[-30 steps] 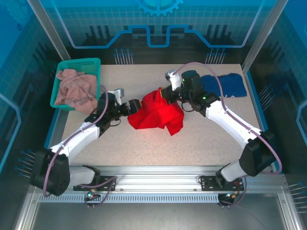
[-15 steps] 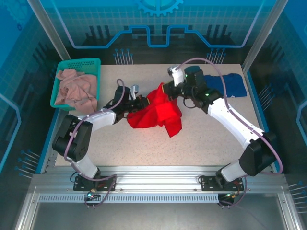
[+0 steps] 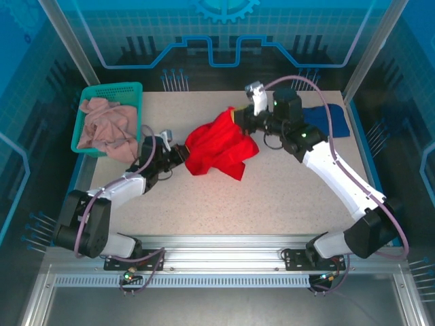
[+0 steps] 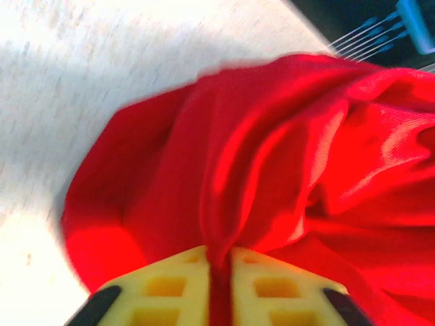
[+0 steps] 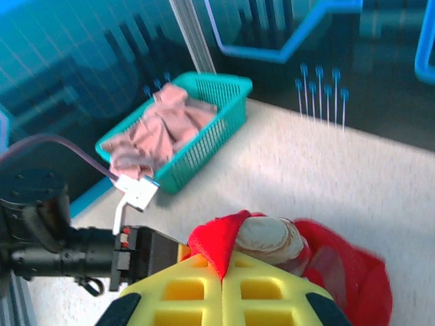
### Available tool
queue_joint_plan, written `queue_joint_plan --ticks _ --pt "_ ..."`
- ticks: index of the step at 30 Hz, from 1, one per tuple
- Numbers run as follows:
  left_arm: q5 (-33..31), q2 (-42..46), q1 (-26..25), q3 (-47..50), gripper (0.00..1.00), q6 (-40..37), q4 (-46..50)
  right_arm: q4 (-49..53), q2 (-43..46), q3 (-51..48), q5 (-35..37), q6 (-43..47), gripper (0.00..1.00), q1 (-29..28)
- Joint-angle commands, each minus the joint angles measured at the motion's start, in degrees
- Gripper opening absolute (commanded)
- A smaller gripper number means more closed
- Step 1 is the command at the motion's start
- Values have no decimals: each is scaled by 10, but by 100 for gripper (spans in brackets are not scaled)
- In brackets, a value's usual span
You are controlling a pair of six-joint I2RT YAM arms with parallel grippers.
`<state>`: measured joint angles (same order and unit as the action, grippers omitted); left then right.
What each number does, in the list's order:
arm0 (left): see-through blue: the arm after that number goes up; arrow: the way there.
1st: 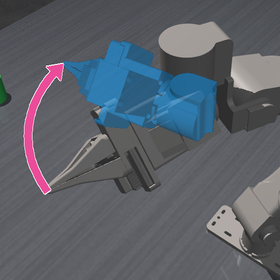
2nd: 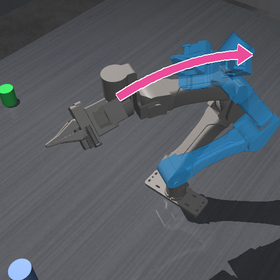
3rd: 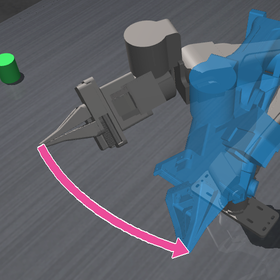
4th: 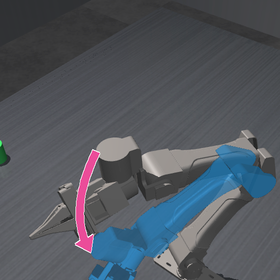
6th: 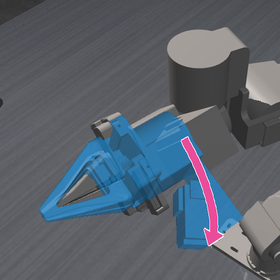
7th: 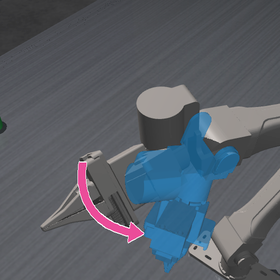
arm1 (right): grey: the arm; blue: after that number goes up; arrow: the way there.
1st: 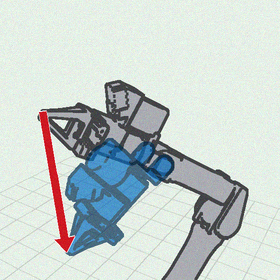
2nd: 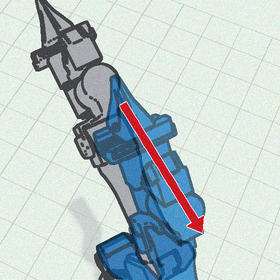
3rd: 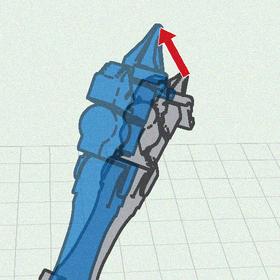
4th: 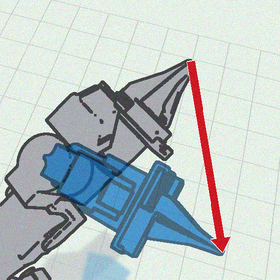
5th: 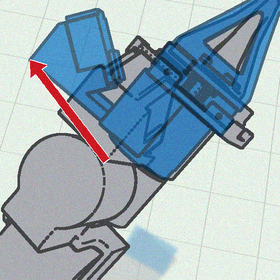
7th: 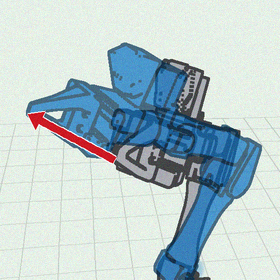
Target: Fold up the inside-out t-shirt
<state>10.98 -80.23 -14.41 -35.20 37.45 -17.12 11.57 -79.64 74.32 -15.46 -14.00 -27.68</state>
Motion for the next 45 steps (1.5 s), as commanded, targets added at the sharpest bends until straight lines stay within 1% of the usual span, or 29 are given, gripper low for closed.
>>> queue_joint_plan --ticks 1,2,4,7,9,12,16,19,21,23,24,25,26,27,29,32,34,36,37,39,40,42,44,45 --pt "-53 23 -27 38 33 -62 62 20 27 -125 16 -12 0 -1" --pt "-62 33 -33 45 42 -66 74 26 34 -157 24 -14 0 -6" --pt "-79 66 -43 59 53 -72 99 36 54 -228 43 -19 0 -23" --pt "-95 111 -72 57 64 -95 124 27 78 -310 54 -45 0 -42" --pt "-98 116 -107 25 69 -128 156 27 85 -337 64 -59 0 -50" --pt "-110 87 -164 -41 71 -176 210 24 88 -359 73 -75 0 -58" --pt "-131 36 -220 -103 71 -229 239 22 90 -361 88 -82 1 -60" --pt "-163 -31 -233 -164 72 -252 290 21 93 -355 95 -79 1 -59" --pt "-169 -80 -233 -205 72 -266 322 25 95 -348 102 -77 1 -59" --pt "-170 -130 -232 -244 67 -274 349 36 99 -337 117 -72 1 -54" --pt "-177 -154 -233 -266 59 -278 365 44 103 -326 124 -72 1 -49" --pt "-194 -175 -232 -290 48 -276 382 50 108 -312 128 -73 0 -41" --pt "-205 -185 -230 -305 38 -275 389 50 116 -299 128 -74 0 -34" --pt "-205 -187 -223 -320 27 -276 389 44 123 -282 125 -74 0 -25" --pt "-195 -168 -203 -337 0 -264 372 24 135 -244 110 -74 0 -11" --pt "-143 -99 -152 -343 0 -227 319 3 137 -151 87 -63 0 -2" --pt "-95 -35 -105 -328 0 -184 259 0 141 -91 81 -41 0 -2" --pt "-69 30 -60 -293 0 -141 196 -4 157 -60 80 -15 0 -2" --pt "-67 67 -40 -268 0 -122 165 -8 171 -60 79 0 0 -2" --pt "-71 127 -20 -216 0 -109 132 -10 196 -85 72 24 0 -2" --pt "-72 152 -18 -187 0 -108 131 -4 208 -108 66 30 0 -2" --pt "-51 182 -18 -130 0 -101 139 20 219 -158 56 26 0 -3" --pt "-22 196 -21 -67 0 -93 154 51 222 -216 56 14 0 -5" --pt "-19 200 -23 -34 0 -90 166 60 225 -254 60 4 0 -8"
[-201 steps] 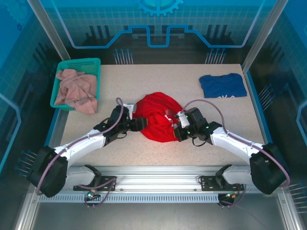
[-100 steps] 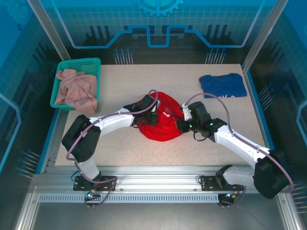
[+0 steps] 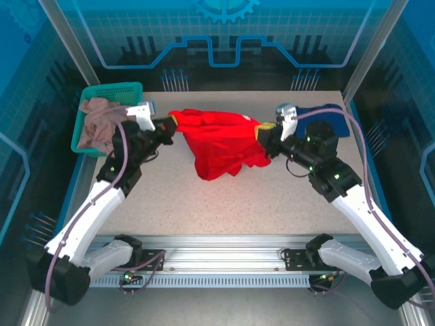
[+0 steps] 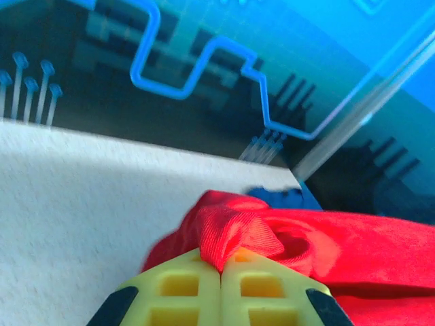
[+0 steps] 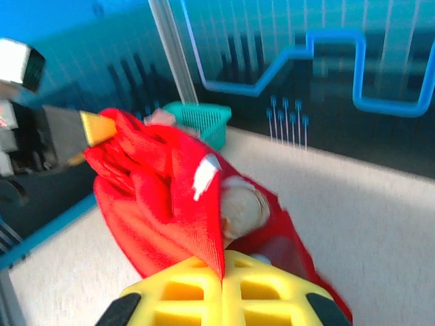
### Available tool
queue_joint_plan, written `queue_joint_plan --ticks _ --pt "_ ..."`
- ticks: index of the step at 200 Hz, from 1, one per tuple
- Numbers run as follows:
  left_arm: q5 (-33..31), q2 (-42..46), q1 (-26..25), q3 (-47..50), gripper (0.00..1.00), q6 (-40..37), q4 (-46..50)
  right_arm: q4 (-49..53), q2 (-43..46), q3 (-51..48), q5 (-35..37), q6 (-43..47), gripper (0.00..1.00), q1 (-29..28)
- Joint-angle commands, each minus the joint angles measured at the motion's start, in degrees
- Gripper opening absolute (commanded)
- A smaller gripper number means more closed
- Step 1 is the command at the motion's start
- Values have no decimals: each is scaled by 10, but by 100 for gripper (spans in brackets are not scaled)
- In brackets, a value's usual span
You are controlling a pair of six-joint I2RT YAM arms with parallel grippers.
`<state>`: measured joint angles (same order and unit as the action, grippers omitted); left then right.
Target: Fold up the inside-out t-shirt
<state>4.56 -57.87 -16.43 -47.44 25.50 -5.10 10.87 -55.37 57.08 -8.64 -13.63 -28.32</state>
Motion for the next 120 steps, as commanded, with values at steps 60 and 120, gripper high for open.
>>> queue_joint_plan --ticks 60,120 --pt "-1 1 -78 204 45 18 96 29 -44 -280 24 -119 23 -90" --pt "-38 -118 -150 87 73 -49 128 53 -112 -164 81 -51 51 -111"
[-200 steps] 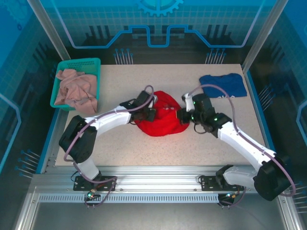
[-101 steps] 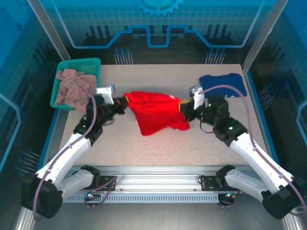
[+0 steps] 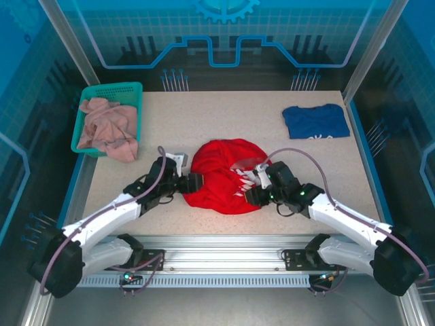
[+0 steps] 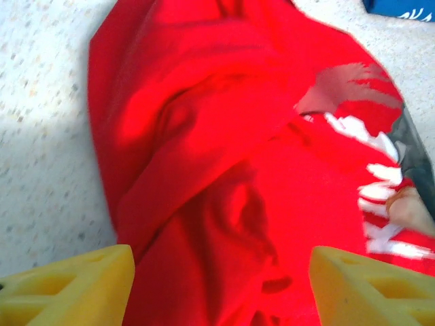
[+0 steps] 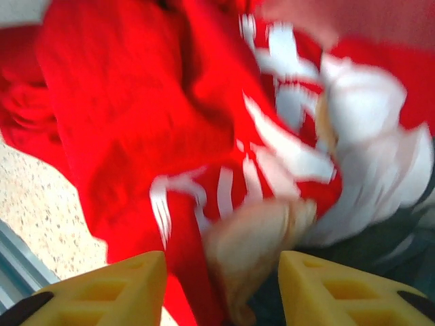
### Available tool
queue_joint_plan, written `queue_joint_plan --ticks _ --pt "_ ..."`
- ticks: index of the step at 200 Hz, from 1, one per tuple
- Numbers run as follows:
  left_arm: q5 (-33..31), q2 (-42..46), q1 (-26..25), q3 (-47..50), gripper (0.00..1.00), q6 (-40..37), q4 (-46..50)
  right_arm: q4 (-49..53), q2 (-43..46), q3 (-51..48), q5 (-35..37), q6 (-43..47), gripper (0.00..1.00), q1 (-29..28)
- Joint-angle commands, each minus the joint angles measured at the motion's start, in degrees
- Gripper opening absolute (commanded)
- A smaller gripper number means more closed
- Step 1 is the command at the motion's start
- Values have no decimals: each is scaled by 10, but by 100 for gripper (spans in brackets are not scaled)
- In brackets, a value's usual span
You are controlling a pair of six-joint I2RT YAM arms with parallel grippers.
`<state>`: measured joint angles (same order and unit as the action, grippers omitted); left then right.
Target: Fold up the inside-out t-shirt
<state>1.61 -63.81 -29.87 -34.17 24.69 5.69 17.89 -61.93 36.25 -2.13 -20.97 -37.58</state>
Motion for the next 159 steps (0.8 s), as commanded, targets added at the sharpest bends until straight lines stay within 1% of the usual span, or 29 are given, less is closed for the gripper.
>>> queue_joint_plan --ticks 1,11,22,38,48,52,60,74,77,82,93,96,97,98,107,116,127,135,143,159 --pt "-8 -61 -15 -48 73 -42 22 -18 -49 46 16 23 51 -21" --pt "-12 -86 -18 -68 74 -44 52 -22 -76 62 21 28 52 -40" --pt "-31 -104 -18 -79 74 -35 77 -27 -104 77 35 35 53 -66" --pt "-47 -112 -13 -76 74 -19 89 -50 -141 95 42 39 55 -98" --pt "-45 -109 -1 -70 74 -6 86 -68 -170 105 40 38 57 -109" --pt "-41 -107 5 -67 74 0 85 -76 -186 112 39 39 61 -114" --pt "-33 -101 19 -61 74 10 83 -91 -213 120 39 43 65 -120" --pt "-23 -86 40 -50 74 19 79 -103 -259 138 42 50 65 -124" --pt "-20 -82 44 -48 74 18 79 -102 -270 138 46 50 64 -124" --pt "-15 -77 49 -46 74 16 81 -99 -285 160 54 51 59 -124" --pt "-2 -68 53 -42 75 8 83 -88 -301 179 72 62 36 -123" --pt "6 -67 53 -42 75 4 83 -84 -300 183 77 66 31 -123" --pt "8 -66 53 -42 75 3 83 -82 -299 185 80 68 28 -123" --pt "11 -65 53 -42 75 2 83 -82 -299 185 80 68 28 -123" --pt "43 -61 53 -40 75 -3 81 -75 -284 190 81 78 17 -119" --pt "80 -56 52 -36 75 -7 72 -73 -257 186 66 82 8 -112" --pt "123 -49 51 -28 75 -7 49 -72 -225 176 40 76 2 -100" --pt "144 -48 48 -23 76 -7 32 -72 -205 167 20 71 0 -90" --pt "151 -52 44 -23 78 -7 20 -73 -185 157 -1 63 0 -80" --pt "150 -82 38 -37 78 -17 21 -77 -152 145 -40 47 0 -56"
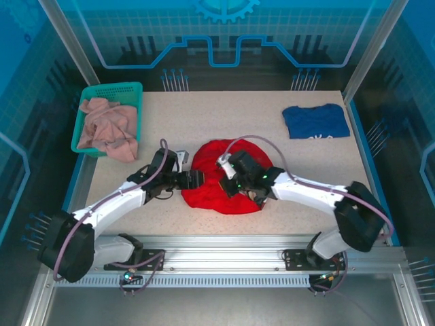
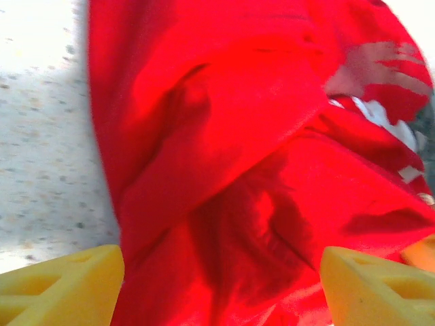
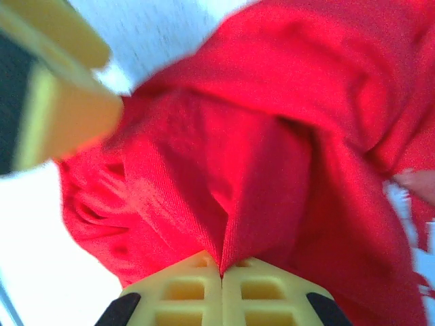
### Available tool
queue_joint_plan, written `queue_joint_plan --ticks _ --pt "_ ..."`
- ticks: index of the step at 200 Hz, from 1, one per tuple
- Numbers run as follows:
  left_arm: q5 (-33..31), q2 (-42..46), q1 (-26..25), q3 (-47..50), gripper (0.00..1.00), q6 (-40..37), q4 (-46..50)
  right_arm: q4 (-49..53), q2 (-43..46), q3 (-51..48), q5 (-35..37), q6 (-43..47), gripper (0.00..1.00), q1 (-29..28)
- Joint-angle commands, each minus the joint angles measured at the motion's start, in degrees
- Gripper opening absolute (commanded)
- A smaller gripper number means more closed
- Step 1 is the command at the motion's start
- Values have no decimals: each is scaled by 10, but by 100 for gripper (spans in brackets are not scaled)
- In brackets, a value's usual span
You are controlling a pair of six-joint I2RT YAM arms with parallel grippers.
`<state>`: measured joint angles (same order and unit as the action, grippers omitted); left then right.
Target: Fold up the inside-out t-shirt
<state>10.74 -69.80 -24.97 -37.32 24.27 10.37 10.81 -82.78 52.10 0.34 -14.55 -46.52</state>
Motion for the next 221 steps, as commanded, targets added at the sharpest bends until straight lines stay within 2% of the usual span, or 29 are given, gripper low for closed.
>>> queue_joint_plan --ticks 1,26,50,62,75,79,116,134,154,166,181,183,193,201,209,221 --pt "59 -25 -12 -7 78 -13 -25 -6 59 -14 -67 -18 0 35" --pt "84 -80 -30 -43 72 -29 -23 -13 97 -14 -113 -42 0 70" --pt "127 -109 -39 -71 51 -16 -60 -6 111 13 -136 -49 0 93" --pt "141 -111 -39 -81 34 -7 -82 20 115 38 -132 -36 0 103" --pt "138 -109 -38 -98 5 -2 -86 41 124 66 -128 -19 0 114" --pt "134 -108 -38 -105 0 -2 -82 45 126 77 -129 -13 0 119" --pt "76 -40 -18 -164 0 -3 -71 88 136 205 -137 37 0 141" --pt "42 17 -16 -164 0 -9 -82 94 152 232 -170 60 0 140" --pt "54 68 -18 -110 0 -3 -77 119 179 177 -213 70 1 135" --pt "70 92 -19 -48 0 -2 -68 138 195 105 -239 76 7 125" --pt "81 114 -19 34 0 0 -53 153 205 5 -247 72 21 97" --pt "82 116 -19 41 3 0 -49 155 205 -5 -248 71 24 93" --pt "79 124 -19 73 34 1 -26 159 203 -62 -235 68 33 67" --pt "76 130 -19 85 54 2 -9 160 200 -87 -220 63 40 52" --pt "71 137 -19 90 65 3 -1 155 197 -103 -210 61 45 47" --pt "65 148 -19 89 73 5 -9 142 197 -107 -190 58 48 47"
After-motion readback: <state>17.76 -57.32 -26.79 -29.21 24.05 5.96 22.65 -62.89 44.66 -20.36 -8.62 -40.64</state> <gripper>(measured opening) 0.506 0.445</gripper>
